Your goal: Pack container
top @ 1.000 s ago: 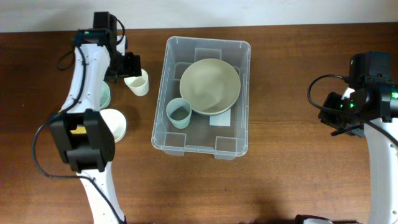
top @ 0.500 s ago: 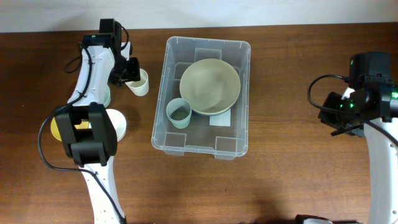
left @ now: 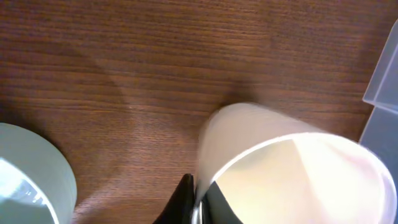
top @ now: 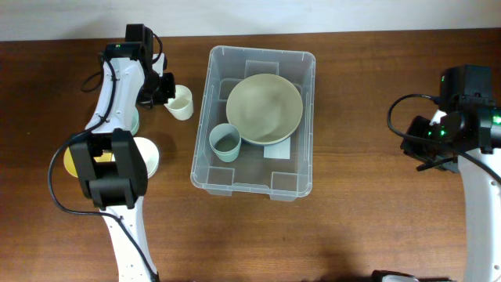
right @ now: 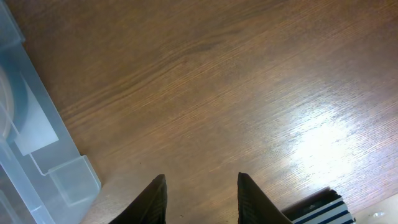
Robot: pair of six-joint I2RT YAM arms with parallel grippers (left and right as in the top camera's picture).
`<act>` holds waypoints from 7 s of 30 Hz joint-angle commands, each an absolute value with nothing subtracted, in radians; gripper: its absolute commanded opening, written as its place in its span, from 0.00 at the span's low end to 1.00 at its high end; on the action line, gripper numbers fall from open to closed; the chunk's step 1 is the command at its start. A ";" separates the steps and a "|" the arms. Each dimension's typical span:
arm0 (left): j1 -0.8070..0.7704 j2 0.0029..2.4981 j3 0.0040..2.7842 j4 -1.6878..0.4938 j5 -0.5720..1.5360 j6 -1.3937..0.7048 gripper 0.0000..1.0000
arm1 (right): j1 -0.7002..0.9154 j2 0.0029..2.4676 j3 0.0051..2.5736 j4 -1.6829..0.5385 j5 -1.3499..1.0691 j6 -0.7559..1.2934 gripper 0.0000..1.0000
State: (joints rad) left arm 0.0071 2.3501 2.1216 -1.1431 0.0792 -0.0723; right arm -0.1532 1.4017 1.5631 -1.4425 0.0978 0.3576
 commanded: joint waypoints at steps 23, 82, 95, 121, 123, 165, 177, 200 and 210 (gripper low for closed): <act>-0.275 1.988 2.316 -1.559 0.018 -0.051 0.00 | -0.144 1.397 1.559 -1.443 0.117 0.351 0.33; 0.063 1.784 1.811 -1.396 -0.029 -0.119 0.55 | -0.144 1.397 1.559 -1.443 0.117 0.351 0.33; 0.062 1.786 1.289 -0.960 0.019 -0.119 0.61 | -0.144 1.397 1.559 -1.443 0.117 0.351 0.33; 0.059 1.835 1.191 -0.830 -0.059 -0.119 0.01 | -0.144 1.397 1.559 -1.444 0.117 0.351 0.33; 0.059 1.834 1.191 -0.830 -0.042 -0.119 0.00 | -0.144 1.397 1.559 -1.444 0.117 0.351 0.33; -0.812 1.911 1.802 -1.230 0.031 -0.118 0.01 | -0.144 1.397 1.559 -1.447 0.117 0.351 0.33; -0.806 1.983 1.831 -1.221 0.030 -0.076 0.43 | -0.144 1.397 1.559 -1.447 0.117 0.351 0.33; -0.057 1.997 2.252 -1.427 -0.120 -0.089 0.68 | -0.144 1.397 1.559 -1.450 0.117 0.351 0.33; 0.079 2.207 2.086 -1.209 -0.121 -0.051 0.79 | -0.144 1.397 1.559 -1.451 0.117 0.351 0.39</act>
State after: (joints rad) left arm 0.0624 2.1284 2.1040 -1.2221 -0.1135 -0.0704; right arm -0.1532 1.4017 1.5620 -1.4502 0.0978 0.3576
